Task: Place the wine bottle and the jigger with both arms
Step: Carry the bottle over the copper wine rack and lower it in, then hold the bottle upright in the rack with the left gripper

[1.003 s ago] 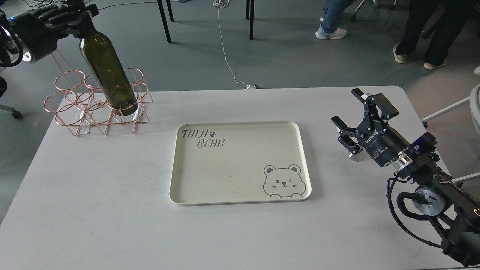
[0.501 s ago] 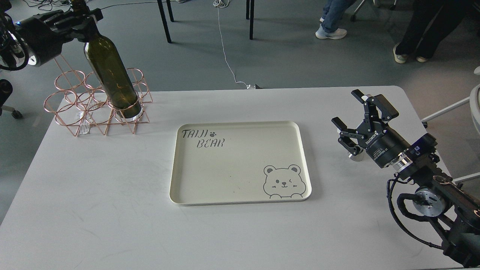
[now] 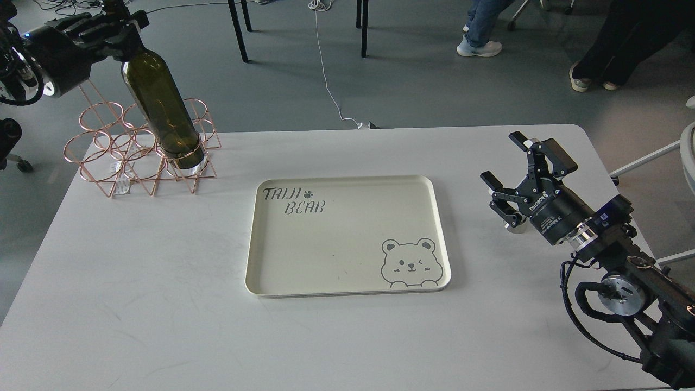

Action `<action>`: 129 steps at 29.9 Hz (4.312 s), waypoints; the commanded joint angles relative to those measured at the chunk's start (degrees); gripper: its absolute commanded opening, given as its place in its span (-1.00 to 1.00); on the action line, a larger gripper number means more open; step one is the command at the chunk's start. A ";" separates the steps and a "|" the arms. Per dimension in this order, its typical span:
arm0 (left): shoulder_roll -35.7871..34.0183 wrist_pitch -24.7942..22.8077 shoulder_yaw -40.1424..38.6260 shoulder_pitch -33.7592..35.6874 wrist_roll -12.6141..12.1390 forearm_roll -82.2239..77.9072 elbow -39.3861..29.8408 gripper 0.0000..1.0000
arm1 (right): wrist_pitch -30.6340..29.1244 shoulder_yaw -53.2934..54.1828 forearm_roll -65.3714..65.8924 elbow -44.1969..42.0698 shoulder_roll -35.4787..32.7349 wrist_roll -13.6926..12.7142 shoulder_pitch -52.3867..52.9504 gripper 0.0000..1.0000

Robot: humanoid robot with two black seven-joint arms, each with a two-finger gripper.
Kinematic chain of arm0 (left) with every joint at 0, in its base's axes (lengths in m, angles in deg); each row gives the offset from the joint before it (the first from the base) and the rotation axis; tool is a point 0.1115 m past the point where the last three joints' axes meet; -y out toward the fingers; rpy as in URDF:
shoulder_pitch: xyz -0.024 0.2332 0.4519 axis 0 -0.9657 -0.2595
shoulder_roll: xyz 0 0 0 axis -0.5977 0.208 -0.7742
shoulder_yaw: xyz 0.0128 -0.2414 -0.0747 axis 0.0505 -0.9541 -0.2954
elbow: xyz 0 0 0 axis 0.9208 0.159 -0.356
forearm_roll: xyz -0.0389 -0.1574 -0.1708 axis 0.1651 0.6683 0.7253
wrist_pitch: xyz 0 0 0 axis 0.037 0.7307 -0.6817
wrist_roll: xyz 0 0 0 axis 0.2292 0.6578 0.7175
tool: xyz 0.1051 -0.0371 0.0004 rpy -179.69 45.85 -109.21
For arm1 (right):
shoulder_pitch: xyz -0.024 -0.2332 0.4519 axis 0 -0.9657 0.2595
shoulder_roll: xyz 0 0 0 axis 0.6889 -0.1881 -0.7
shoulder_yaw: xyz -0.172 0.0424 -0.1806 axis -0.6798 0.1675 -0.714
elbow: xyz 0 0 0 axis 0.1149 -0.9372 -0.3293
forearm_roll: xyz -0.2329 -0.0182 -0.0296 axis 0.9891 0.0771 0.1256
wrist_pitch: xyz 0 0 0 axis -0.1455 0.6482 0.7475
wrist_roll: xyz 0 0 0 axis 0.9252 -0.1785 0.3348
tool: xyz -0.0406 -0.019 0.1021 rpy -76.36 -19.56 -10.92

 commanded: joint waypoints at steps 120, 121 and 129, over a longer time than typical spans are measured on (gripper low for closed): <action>2.48 1.32 3.59 -3.23 0.00 1.61 2.90 -0.63 | 0.00 1.23 0.00 0.79 -0.09 0.18 -1.30 0.98; 2.48 1.50 4.12 -3.14 0.00 1.61 2.90 -0.76 | 0.00 1.23 0.00 0.79 -0.09 0.18 -1.30 0.98; 2.48 1.94 4.48 -3.05 0.00 1.61 2.98 -0.78 | 0.00 1.23 0.00 0.79 -0.09 0.26 -1.30 0.98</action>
